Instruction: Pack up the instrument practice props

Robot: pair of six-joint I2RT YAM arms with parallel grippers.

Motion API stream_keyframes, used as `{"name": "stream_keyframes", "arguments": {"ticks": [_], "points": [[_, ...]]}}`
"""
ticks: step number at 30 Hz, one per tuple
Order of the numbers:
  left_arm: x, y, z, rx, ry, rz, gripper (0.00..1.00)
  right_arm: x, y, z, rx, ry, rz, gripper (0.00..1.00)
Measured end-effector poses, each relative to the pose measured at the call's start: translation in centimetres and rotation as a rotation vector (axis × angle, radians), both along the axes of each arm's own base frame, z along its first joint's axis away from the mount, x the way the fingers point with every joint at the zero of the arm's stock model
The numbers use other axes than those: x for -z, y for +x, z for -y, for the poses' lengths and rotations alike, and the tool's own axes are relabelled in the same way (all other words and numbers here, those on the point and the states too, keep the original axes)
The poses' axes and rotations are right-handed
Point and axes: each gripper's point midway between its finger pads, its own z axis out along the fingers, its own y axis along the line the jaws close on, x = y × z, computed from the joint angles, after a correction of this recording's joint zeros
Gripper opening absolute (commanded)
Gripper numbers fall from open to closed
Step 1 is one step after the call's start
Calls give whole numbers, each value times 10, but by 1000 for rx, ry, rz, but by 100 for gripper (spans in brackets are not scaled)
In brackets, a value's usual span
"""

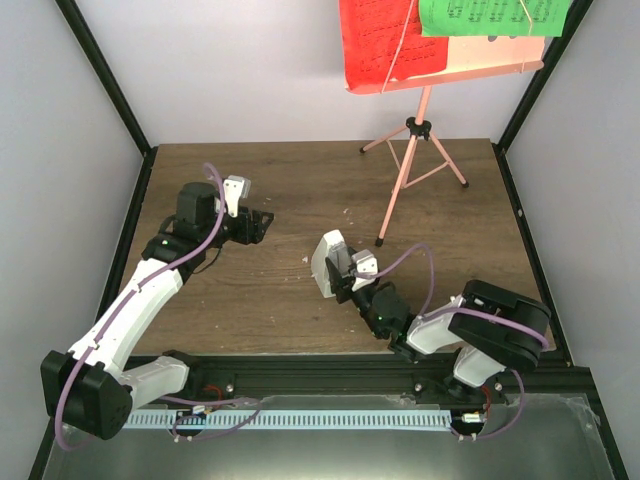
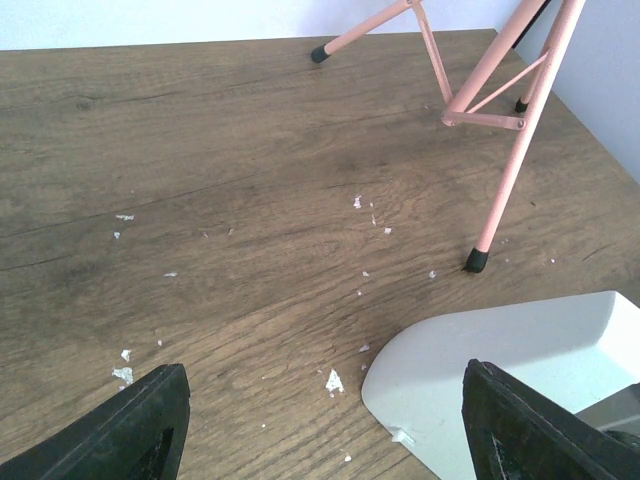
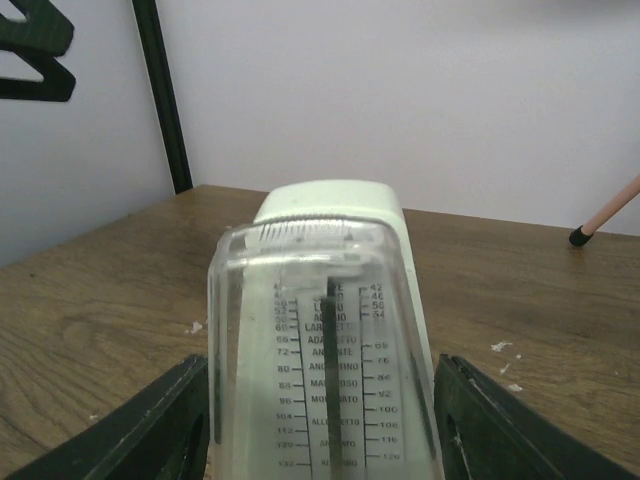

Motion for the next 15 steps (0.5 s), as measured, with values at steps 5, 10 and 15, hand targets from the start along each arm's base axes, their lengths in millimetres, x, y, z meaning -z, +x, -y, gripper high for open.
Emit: {"name": "stream_keyframes", "arguments": {"ticks": [5, 10, 15], "points": [[0, 0, 0, -1, 1, 0, 75, 9, 3, -5, -1, -42, -24, 63], [0, 0, 0, -2, 2, 0, 75, 13, 6, -12, -5, -68, -46, 66], [1, 0, -1, -3, 2, -1, 85, 26, 7, -14, -15, -114, -85, 100]]}}
